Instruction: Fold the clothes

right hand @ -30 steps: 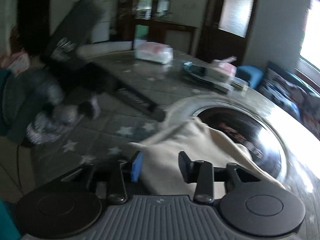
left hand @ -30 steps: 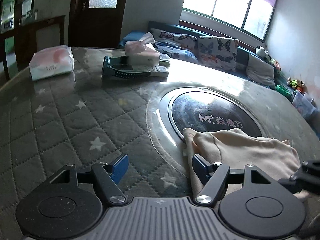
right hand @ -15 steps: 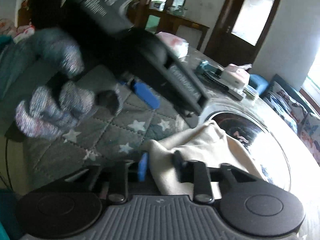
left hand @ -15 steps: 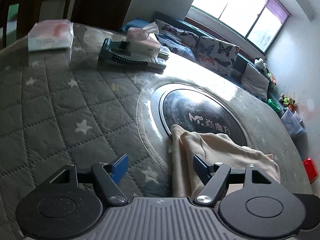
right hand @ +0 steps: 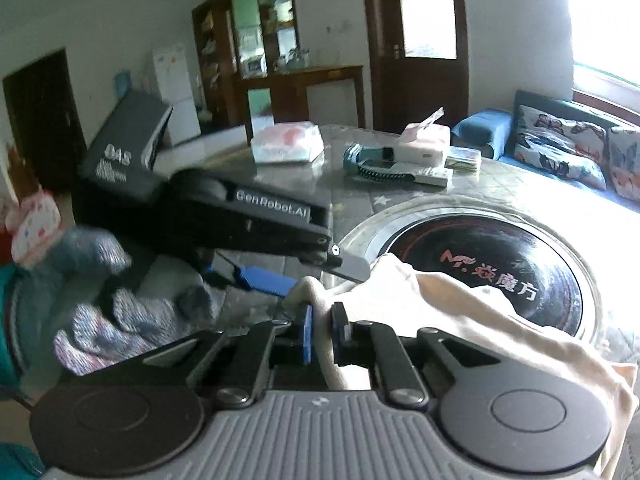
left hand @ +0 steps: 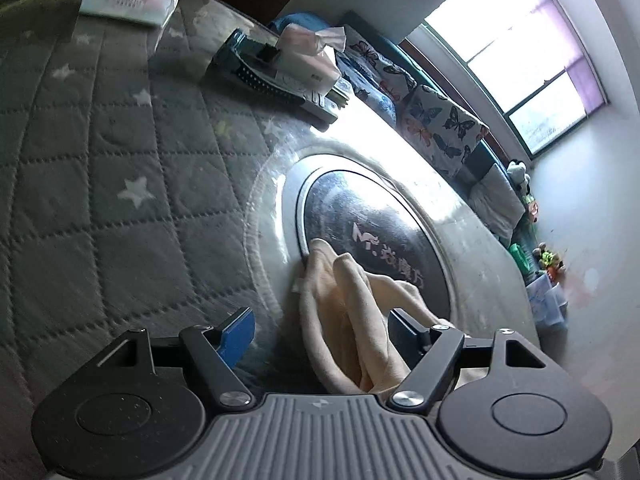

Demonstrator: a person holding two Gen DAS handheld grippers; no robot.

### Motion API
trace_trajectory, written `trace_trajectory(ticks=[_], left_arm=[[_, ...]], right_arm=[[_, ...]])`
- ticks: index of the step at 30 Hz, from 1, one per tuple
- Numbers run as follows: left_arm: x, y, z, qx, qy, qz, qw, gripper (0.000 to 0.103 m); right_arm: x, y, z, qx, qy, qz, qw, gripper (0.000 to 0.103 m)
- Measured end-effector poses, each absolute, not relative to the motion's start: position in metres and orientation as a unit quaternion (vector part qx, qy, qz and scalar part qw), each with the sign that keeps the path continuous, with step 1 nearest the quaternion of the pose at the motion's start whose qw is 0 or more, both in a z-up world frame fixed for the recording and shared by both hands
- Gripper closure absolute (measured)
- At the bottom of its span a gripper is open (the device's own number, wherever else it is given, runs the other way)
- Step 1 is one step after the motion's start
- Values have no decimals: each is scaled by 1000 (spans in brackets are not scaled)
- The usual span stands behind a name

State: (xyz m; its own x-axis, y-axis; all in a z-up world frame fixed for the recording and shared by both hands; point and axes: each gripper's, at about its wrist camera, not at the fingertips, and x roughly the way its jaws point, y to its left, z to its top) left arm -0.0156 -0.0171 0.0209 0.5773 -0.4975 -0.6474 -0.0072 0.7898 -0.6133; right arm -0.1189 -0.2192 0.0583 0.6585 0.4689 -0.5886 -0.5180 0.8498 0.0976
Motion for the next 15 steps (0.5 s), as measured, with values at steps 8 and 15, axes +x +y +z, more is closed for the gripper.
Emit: trace_trajectory(ticks=[8,15], left_arm=[[-10,-32,14,-330,456,-163,810,40],[-6,-28,-1,-364,473,-154,787,82]], right_arm=[[-120,-229,61,-11,308,276,911,95],[-123,-224,53,-17,316,287,904,94]])
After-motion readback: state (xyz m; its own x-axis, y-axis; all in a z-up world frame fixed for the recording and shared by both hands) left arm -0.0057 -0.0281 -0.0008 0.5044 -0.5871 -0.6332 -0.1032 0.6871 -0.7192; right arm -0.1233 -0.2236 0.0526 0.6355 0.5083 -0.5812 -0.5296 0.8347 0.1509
